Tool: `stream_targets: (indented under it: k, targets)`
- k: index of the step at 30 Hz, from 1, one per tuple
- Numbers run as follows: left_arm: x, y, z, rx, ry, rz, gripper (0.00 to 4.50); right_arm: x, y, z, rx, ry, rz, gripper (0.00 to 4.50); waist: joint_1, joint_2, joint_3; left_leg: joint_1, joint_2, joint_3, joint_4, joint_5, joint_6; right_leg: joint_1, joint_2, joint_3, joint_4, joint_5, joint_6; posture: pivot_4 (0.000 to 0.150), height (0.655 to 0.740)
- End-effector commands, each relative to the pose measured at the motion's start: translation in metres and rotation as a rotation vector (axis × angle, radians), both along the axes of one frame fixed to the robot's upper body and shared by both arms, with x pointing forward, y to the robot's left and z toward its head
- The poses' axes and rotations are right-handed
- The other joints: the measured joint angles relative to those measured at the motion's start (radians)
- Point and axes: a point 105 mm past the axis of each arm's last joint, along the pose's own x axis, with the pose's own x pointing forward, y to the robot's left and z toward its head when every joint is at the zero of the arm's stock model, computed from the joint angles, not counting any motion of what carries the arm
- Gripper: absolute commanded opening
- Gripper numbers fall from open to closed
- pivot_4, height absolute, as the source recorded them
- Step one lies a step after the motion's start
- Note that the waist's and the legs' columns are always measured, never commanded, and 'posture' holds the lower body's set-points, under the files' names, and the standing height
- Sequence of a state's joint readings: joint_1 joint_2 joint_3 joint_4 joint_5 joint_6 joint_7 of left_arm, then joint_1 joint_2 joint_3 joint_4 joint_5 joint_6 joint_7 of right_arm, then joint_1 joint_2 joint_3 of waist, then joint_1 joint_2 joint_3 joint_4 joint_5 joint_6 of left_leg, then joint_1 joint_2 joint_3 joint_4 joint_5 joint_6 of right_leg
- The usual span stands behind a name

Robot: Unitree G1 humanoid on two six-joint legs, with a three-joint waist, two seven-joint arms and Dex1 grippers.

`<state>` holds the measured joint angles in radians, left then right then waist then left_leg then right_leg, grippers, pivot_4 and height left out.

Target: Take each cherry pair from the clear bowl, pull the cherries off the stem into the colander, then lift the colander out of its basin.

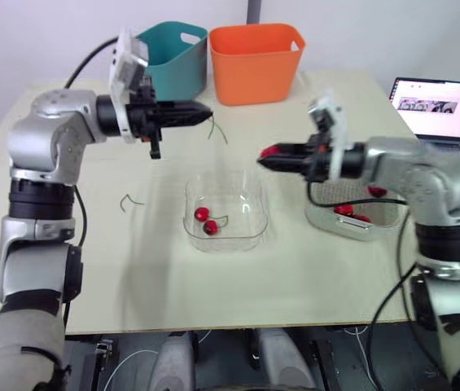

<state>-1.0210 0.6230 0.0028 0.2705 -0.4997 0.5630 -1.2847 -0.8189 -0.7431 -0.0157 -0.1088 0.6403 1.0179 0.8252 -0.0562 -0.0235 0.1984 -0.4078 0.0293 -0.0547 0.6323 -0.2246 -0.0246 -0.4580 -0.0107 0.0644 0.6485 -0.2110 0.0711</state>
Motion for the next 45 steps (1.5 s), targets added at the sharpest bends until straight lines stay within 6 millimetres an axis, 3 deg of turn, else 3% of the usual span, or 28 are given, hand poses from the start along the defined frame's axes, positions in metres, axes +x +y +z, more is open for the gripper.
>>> stream_targets:
  k: [1, 6, 14, 23, 26, 32, 37, 41, 45]
  targets:
    - [-0.008, -0.002, 0.007, 0.004, -0.043, -0.022, 0.0, 0.0, -0.05, 0.007, -0.063, -0.051, -0.123, 1.23, 0.002, 0.0, 0.0, 0.0, 0.0, 0.0, 0.0, 0.0, 0.0, 0.0, 0.0, 0.0, 0.0, 0.0, 0.0, 0.15, 0.74]
    - [-0.006, -0.002, -0.002, 0.015, -0.012, -0.027, 0.0, -0.005, -0.104, -0.017, -0.212, -0.012, -0.273, 1.23, 0.006, 0.0, 0.0, 0.001, 0.0, 0.001, 0.0, 0.0, 0.0, 0.0, 0.0, 0.001, 0.0, -0.001, 0.001, 0.15, 0.74]
    - [-0.003, -0.002, -0.011, 0.065, -0.024, -0.025, 0.0, -0.001, -0.122, -0.04, -0.284, 0.005, -0.34, 1.23, -0.006, 0.0, 0.0, 0.001, 0.0, 0.001, 0.0, 0.0, 0.0, 0.0, 0.001, 0.001, 0.001, -0.002, 0.003, 0.15, 0.74]
    - [0.0, 0.002, -0.013, 0.083, -0.033, -0.004, 0.0, 0.0, -0.123, -0.036, -0.274, 0.008, -0.334, 4.3, -0.006, 0.0, 0.0, 0.001, 0.0, 0.001, 0.0, 0.0, 0.0, 0.0, 0.0, 0.001, 0.001, -0.001, 0.002, 0.15, 0.74]
    - [0.002, 0.006, -0.01, 0.077, -0.049, 0.024, 0.0, 0.004, -0.118, -0.02, -0.203, -0.036, -0.334, 4.48, -0.008, 0.0, 0.0, 0.001, 0.0, 0.001, 0.0, 0.0, 0.0, 0.0, 0.0, 0.001, 0.001, -0.001, 0.001, 0.15, 0.74]
    - [0.016, 0.036, 0.0, 0.037, -0.068, 0.184, 0.0, -0.006, -0.059, 0.022, 0.022, -0.087, -0.124, 4.48, -0.016, 0.0, 0.0, 0.002, 0.001, 0.001, -0.001, 0.0, 0.0, 0.0, 0.001, 0.001, 0.001, 0.0, 0.0, 0.15, 0.74]
    - [0.025, 0.096, -0.009, 0.036, -0.051, 0.442, 0.0, -0.022, 0.017, 0.039, 0.108, -0.114, 0.107, 4.48, -0.017, 0.0, 0.0, 0.002, 0.001, 0.001, -0.001, 0.0, 0.0, 0.0, 0.001, 0.001, 0.002, 0.0, 0.0, 0.15, 0.74]
    - [0.019, 0.129, -0.035, 0.029, 0.068, 0.53, 0.0, -0.036, 0.063, 0.037, 0.086, -0.113, 0.236, 4.48, -0.01, 0.0, 0.0, 0.001, 0.001, 0.0, 0.0, 0.0, 0.0, 0.0, 0.0, 0.0, 0.002, 0.0, 0.0, 0.15, 0.74]
    - [0.005, 0.158, -0.071, 0.037, 0.219, 0.589, 0.0, -0.053, 0.102, 0.022, -0.004, -0.128, 0.344, 4.48, -0.004, 0.0, 0.0, 0.0, 0.001, 0.0, 0.0, 0.0, 0.0, 0.0, 0.0, -0.001, 0.001, 0.0, 0.0, 0.15, 0.74]
